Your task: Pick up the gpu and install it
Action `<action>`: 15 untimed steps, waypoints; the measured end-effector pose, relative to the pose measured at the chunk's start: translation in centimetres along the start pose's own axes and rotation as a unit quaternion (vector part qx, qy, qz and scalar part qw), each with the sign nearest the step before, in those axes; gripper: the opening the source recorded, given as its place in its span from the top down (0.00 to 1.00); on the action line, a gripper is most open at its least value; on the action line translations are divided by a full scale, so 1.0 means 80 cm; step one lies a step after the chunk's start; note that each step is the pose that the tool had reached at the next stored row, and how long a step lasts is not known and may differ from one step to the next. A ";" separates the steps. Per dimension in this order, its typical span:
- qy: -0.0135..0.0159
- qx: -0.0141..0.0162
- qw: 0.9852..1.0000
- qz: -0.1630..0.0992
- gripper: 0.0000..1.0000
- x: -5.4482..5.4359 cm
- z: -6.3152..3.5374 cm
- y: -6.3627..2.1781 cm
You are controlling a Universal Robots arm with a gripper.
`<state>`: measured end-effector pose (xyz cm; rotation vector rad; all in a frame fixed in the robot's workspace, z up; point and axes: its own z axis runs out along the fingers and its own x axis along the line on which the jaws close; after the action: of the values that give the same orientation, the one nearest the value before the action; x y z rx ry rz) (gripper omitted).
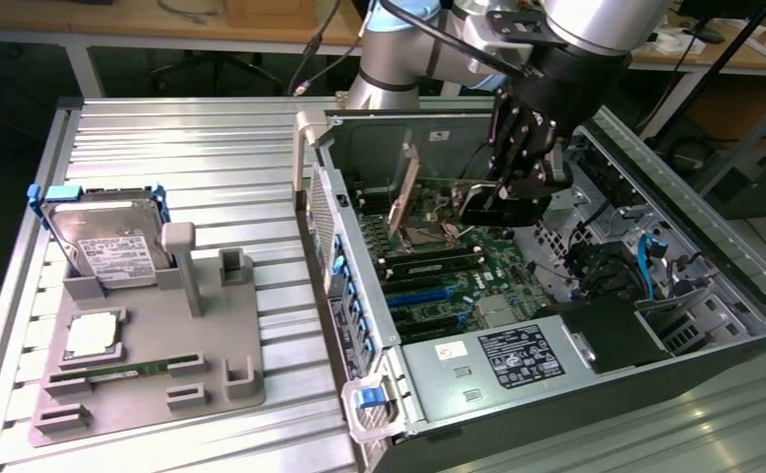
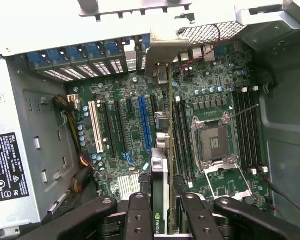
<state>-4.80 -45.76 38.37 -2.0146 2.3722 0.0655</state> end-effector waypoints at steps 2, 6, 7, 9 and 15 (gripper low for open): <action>0.000 0.000 1.000 0.000 0.73 0.000 0.002 0.000; 0.000 0.001 1.000 0.000 0.73 0.000 0.007 0.000; 0.000 0.002 1.000 -0.002 0.73 0.000 0.009 0.000; 0.000 0.002 1.000 -0.007 0.73 0.001 0.012 0.000; 0.000 0.000 0.999 -0.042 0.73 0.001 0.019 0.000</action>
<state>-4.81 -45.77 36.89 -2.1121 2.2841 0.0626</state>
